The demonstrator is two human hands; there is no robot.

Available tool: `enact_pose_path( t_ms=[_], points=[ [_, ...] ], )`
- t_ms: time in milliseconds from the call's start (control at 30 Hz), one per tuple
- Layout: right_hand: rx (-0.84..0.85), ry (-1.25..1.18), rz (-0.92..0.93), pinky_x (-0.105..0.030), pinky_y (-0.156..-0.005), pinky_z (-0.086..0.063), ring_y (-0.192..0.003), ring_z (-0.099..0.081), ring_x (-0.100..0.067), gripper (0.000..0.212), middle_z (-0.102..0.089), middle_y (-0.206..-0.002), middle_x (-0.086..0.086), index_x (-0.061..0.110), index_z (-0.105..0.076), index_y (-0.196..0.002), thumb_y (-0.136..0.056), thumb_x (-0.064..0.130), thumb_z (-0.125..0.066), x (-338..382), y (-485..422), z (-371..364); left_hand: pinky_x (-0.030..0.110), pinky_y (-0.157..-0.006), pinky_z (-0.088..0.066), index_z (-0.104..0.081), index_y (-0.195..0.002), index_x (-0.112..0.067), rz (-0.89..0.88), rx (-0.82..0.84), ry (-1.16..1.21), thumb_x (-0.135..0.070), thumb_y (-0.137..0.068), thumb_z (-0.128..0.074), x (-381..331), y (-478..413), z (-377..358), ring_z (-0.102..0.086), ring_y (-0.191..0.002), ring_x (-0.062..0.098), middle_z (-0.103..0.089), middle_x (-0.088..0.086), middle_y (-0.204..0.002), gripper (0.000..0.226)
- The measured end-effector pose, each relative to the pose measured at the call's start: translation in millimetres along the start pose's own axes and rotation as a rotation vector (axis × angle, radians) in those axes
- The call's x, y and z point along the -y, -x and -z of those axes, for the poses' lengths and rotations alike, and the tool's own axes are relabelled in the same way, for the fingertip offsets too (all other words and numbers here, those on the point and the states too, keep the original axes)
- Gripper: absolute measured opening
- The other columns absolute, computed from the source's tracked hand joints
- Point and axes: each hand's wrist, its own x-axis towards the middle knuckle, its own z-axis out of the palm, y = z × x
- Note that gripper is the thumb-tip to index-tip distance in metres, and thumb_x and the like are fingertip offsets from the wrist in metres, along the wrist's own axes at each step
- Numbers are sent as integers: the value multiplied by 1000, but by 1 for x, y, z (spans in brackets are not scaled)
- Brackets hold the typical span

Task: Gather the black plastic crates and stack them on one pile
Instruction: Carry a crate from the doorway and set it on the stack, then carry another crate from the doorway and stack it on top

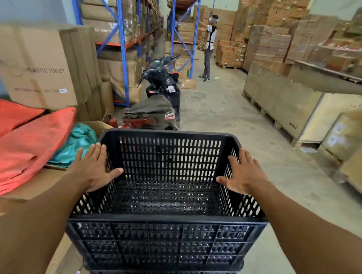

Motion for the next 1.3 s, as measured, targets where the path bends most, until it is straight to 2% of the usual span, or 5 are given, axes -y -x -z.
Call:
enact_pose_path(
  t_ms=[700, 800, 1033, 1167, 1300],
  points=[
    [-115, -128, 328, -60, -120, -4, -153, 4, -35, 81, 6, -166, -11, 19, -13, -157, -94, 69, -8, 142, 250, 59, 46, -120, 2, 5, -152, -9, 134, -301, 103, -59, -94, -19, 9, 308, 61, 8, -149, 24, 9, 9, -162, 80],
    [-84, -140, 457, -61, -119, -6, -152, 2, -37, 98, 5, -167, -11, 20, -14, -156, -79, 77, 5, 190, 294, 60, 46, -121, 2, 4, -152, -9, 267, -255, 58, -62, -92, -17, 43, 393, 57, 7, -149, 22, 8, 7, -162, 82],
    [-205, -111, 851, -50, -120, -16, -150, -15, -34, 64, -21, -162, -17, 14, -24, -153, -102, 53, -27, 323, 403, 46, 46, -120, 5, 2, -152, -10, 708, -251, 78, -67, -62, 17, 109, 592, 40, 6, -150, 21, 6, 7, -162, 108],
    [-166, -121, 1131, -47, -111, -30, -141, -30, -31, 78, -37, -153, -13, 19, -39, -142, -92, 71, -10, 378, 490, 32, 46, -121, 4, 3, -152, -9, 990, -204, 87, -61, -93, -9, 111, 710, 12, 6, -150, 24, 7, 8, -162, 80],
    [-26, -124, 1354, -49, -113, -28, -145, -25, -30, 62, -31, -157, -12, 17, -31, -147, -101, 58, -21, 421, 582, -2, 47, -121, 4, 1, -152, -7, 1233, -111, 124, -54, -96, -22, 93, 824, -19, 4, -150, 24, 4, 11, -162, 76]
  ],
)
